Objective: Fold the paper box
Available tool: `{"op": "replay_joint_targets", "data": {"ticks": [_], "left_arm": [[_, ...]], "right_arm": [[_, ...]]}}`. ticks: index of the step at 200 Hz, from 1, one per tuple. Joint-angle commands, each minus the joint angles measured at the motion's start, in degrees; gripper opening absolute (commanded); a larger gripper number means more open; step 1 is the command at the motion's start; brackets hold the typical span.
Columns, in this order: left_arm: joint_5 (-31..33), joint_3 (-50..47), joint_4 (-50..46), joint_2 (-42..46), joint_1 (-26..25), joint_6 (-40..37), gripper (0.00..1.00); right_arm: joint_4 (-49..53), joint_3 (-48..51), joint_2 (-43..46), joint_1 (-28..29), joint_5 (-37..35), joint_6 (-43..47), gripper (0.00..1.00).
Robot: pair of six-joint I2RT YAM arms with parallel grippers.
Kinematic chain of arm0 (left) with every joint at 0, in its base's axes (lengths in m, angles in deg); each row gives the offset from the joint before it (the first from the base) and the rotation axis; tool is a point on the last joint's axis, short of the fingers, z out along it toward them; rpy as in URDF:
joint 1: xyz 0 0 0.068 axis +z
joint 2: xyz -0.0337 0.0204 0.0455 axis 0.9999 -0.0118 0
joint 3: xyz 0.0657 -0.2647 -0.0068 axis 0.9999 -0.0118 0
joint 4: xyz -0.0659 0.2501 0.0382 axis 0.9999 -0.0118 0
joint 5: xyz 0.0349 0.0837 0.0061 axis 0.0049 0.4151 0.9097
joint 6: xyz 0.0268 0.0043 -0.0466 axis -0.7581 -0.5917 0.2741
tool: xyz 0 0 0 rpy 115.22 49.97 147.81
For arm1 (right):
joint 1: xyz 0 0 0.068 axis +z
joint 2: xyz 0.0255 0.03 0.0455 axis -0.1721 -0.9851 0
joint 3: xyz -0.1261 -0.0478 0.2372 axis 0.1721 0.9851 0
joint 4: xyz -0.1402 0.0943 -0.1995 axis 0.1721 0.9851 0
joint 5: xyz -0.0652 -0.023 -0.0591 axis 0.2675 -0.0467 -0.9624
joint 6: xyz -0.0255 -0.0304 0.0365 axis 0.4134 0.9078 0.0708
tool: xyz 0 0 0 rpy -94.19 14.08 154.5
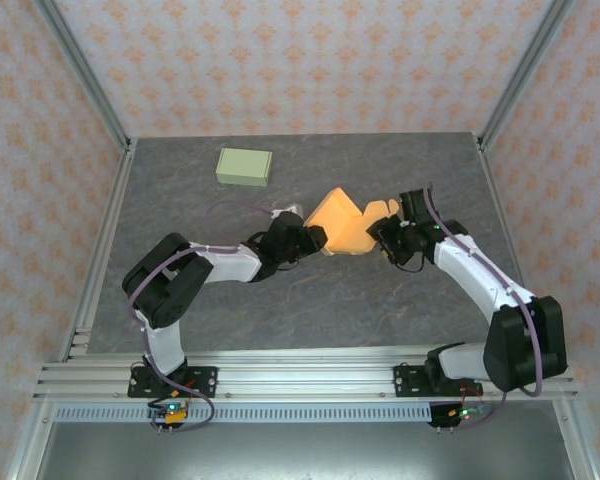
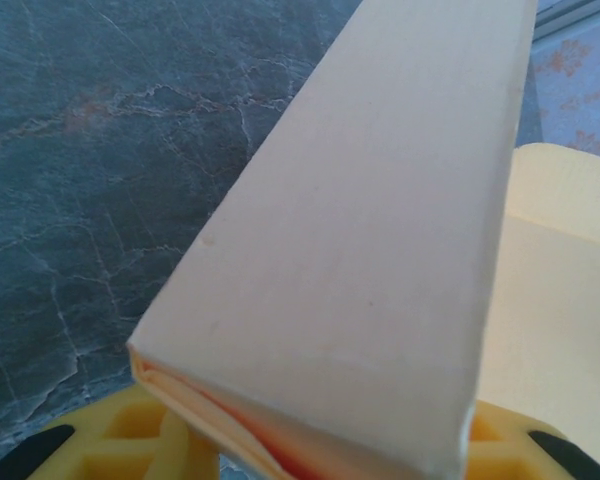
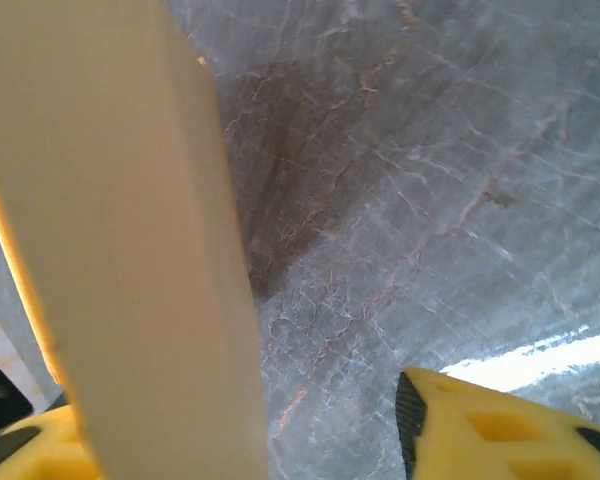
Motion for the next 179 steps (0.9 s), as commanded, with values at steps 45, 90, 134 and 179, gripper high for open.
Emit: {"op": "replay_joint_targets", "data": {"ticks": [45,90,134,179], "left_arm": [[-2.09,-2.26,6.18,3.66,0.18,-0.21,0.75],[2.06,-9.73,3.99,14.00,0.36,-6.58,1.00],[15.53,-9.85,-18.40,28.25,0.82,-16.90,1.00],[13.60,-10.52,-24.32,33.25,8.33,-19.11,1.00]], "right_arm": [[4.31,-9.62,-4.95,0.42,-3.62,15.84,0.01],[15.34,-20.79,-10.09,1.24,-6.22,45.92,0.04],[19.95,-26.90,-13.69,6.94,-16.34,69.27,0.03],[21.68,-29.09,-14.69,13.19,-16.24,99.94,0.03]]}}
